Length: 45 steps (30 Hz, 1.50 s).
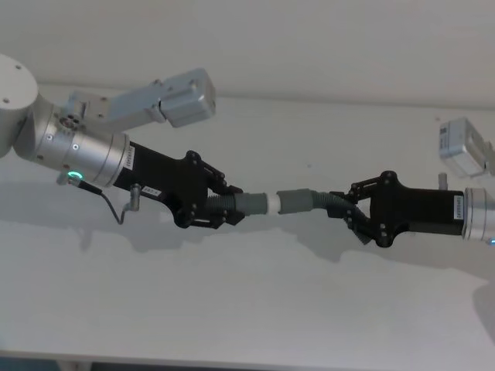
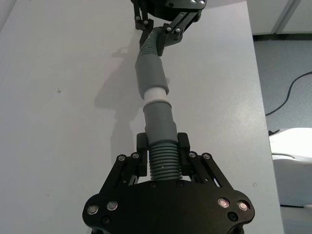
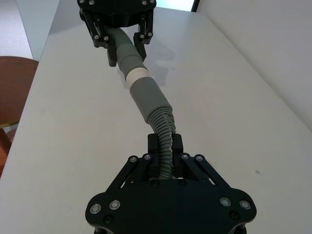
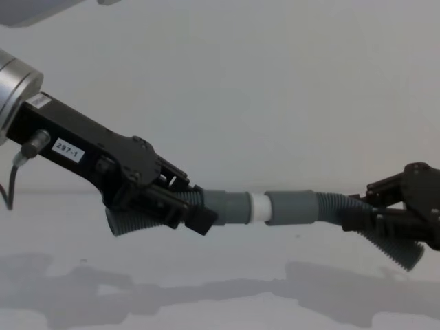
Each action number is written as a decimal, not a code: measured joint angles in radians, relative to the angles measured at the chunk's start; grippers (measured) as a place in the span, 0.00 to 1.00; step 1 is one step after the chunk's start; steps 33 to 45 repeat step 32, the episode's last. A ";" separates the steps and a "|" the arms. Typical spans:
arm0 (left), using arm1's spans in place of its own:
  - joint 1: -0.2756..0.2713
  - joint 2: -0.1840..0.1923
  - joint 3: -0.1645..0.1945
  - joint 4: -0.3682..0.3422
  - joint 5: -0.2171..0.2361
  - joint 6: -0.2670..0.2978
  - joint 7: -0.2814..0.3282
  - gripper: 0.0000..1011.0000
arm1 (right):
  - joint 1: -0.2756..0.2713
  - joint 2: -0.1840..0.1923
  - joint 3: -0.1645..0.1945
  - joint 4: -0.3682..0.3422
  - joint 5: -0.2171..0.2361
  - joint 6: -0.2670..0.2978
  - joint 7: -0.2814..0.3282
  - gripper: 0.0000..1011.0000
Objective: Use both hands to pick up one end of the pipe from the table, align the ends, and insert them.
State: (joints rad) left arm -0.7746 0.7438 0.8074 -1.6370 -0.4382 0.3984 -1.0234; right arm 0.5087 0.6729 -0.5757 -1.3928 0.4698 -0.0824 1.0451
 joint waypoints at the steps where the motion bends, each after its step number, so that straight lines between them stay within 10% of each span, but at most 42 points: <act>1: 0.000 0.001 0.000 0.000 -0.001 0.000 0.000 0.35 | 0.000 0.000 0.000 0.000 0.001 0.000 0.000 0.15; 45: -0.004 0.008 0.008 -0.009 -0.008 0.012 0.013 0.35 | 0.002 0.002 -0.007 0.001 0.010 0.001 -0.008 0.15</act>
